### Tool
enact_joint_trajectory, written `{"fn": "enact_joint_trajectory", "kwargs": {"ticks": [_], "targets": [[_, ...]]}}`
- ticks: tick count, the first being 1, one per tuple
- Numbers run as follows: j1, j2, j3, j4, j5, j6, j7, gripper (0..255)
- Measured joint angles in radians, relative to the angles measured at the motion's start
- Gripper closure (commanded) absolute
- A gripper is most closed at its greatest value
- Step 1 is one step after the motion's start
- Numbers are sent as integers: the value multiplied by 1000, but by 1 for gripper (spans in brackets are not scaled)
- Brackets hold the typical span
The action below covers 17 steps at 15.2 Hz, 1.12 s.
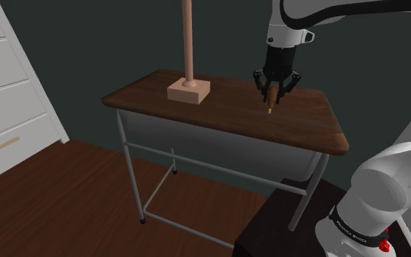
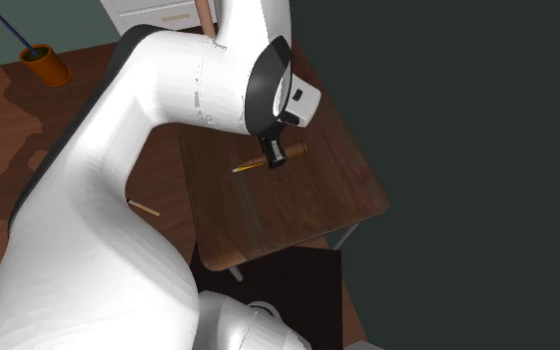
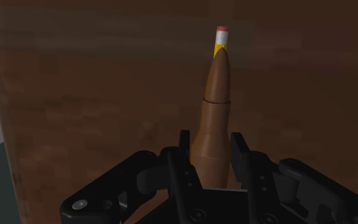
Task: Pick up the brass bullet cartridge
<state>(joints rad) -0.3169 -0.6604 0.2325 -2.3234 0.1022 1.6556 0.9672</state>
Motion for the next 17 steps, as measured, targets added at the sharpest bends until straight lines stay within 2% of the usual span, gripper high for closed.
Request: {"fn": "enact_joint_trajectory", "kwargs": {"ticks": [7, 17], "targets": [[-3, 5, -6, 55, -5, -50, -1, 255], [-10, 44, -12, 219, -15, -176, 3, 255]]}}
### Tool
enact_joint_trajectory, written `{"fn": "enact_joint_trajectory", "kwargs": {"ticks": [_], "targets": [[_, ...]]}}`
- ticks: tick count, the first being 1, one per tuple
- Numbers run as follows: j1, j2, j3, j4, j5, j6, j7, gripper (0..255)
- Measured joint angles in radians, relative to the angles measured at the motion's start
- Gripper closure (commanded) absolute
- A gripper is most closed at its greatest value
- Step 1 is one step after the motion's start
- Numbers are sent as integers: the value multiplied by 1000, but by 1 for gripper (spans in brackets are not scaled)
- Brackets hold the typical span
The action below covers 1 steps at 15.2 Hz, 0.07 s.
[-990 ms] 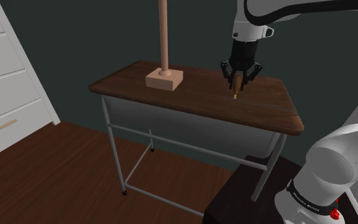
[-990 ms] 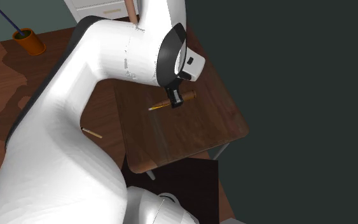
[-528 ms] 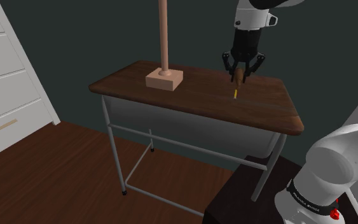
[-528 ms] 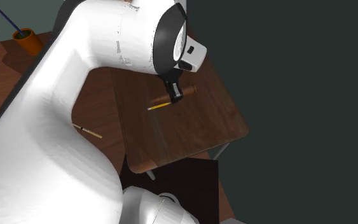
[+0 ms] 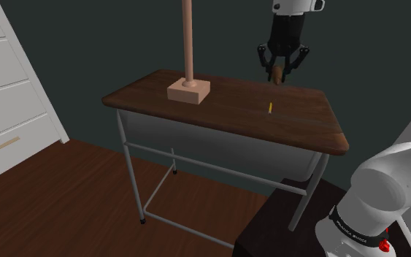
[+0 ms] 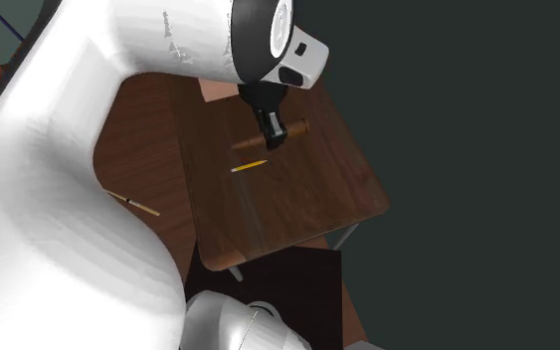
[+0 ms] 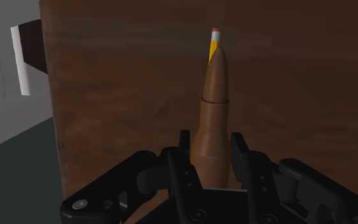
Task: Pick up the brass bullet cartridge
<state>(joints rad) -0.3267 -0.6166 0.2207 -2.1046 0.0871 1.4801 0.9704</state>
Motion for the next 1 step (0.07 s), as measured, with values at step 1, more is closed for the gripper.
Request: {"fn": "enact_joint_trajectory", "kwargs": {"ticks": [1], "targets": [[0, 0, -1, 9, -1, -9, 0, 255]]}}
